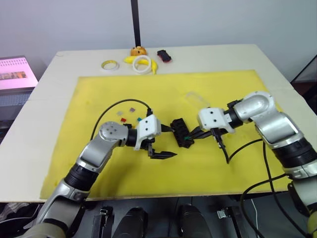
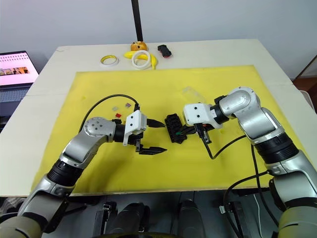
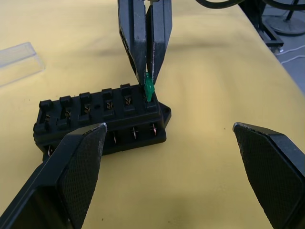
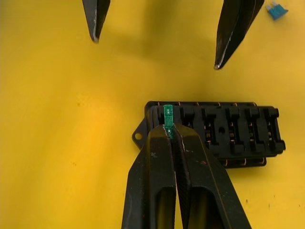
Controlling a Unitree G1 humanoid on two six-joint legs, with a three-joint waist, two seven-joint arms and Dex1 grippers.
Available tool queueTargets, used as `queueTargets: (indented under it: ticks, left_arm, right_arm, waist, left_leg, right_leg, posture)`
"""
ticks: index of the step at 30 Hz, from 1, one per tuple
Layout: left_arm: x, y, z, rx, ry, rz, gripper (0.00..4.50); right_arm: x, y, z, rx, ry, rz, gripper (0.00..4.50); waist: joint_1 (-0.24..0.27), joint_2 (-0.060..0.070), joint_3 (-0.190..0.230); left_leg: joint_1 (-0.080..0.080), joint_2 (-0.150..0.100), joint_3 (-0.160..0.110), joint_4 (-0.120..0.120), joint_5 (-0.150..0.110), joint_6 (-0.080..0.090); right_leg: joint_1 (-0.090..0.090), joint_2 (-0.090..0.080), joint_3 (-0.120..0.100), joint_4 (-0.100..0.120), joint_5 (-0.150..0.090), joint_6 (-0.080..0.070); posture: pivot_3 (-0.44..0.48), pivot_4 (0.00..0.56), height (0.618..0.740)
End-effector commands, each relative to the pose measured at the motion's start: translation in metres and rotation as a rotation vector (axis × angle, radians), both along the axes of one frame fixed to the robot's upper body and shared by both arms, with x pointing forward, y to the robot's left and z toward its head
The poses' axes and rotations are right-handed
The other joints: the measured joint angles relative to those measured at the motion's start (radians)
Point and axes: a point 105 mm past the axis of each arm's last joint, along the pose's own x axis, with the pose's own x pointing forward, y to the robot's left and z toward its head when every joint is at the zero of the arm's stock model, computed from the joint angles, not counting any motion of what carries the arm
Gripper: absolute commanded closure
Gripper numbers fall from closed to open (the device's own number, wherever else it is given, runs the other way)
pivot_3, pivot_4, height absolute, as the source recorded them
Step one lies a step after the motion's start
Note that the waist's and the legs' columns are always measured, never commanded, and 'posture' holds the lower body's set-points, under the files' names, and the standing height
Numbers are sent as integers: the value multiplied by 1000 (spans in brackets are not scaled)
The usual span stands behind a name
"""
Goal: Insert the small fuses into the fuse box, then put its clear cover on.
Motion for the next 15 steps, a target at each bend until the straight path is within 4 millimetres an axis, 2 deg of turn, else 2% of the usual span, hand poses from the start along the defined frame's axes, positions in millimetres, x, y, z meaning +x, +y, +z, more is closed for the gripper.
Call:
queueTargets:
  ticks: [1,15]
  left_arm:
    - [0,-2,10,-13,-50,-10,30]
    - [1,-1,11,-10,-55,-5,30]
  right_arm:
    - [1,0,7,11,-37,7,4500]
    - [3,-5,4,-20,-43,10,4500]
  waist:
    - [0,0,0]
    - [0,0,0]
  left_leg:
    - [0,0,0,0,0,0]
    - [0,0,0,0,0,0]
  right_leg:
    - [0,0,0,0,0,0]
    - [0,0,0,0,0,0]
  posture:
    - [0,150,740]
    - [0,150,740]
